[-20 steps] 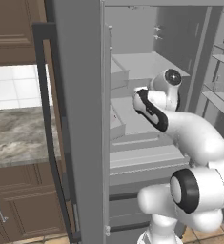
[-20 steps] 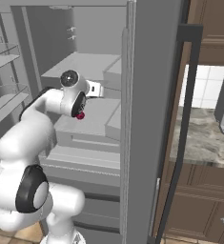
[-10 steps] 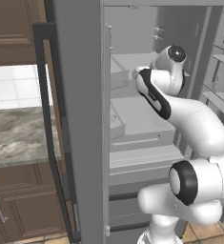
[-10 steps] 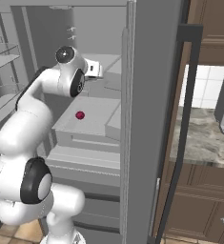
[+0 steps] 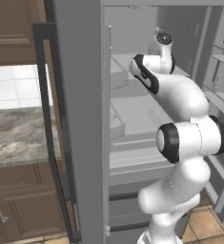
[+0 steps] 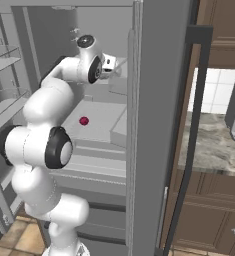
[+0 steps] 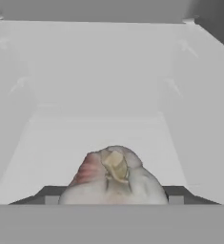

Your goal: Move the garlic and radish from the second highest shelf to the top shelf to make space. Then, place the pitcher from the counter on the cleared second highest shelf.

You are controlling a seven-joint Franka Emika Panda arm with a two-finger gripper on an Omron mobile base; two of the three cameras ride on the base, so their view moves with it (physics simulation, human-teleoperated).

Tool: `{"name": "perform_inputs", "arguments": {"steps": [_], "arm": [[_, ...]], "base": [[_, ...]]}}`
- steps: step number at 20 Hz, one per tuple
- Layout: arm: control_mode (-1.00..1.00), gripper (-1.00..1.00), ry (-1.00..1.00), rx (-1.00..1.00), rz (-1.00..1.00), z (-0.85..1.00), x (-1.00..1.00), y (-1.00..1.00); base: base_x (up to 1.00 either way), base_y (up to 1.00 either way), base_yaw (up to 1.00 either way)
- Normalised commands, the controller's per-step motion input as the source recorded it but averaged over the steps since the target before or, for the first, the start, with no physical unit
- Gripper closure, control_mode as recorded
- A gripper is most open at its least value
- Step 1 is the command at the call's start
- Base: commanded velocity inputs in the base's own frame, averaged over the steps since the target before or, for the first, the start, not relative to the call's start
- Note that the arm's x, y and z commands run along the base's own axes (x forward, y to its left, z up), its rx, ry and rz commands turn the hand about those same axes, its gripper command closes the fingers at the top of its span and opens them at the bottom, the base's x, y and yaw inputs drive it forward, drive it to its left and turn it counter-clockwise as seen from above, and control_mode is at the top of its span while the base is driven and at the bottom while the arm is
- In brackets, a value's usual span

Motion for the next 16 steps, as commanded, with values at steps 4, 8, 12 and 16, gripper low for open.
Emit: {"name": "perform_inputs", "arguments": {"steps": [4,8,12,16], "arm": [[-1.0,1.0,0.01,0.0,0.0,-0.23,0.85,-0.15],[-1.0,1.0,0.0,0.0,0.0,-0.41,0.84,-0.12],[-1.0,1.0,0.0,0.0,0.0,-0.53,0.75,-0.06],[-1.0,-1.0,-0.01,0.0,0.0,-0.87,0.53,0.0]], "base": [[0.0,0.0,0.0],[0.0,0.0,0.0],[0.0,0.0,0.0],[0.0,0.0,0.0]]}}
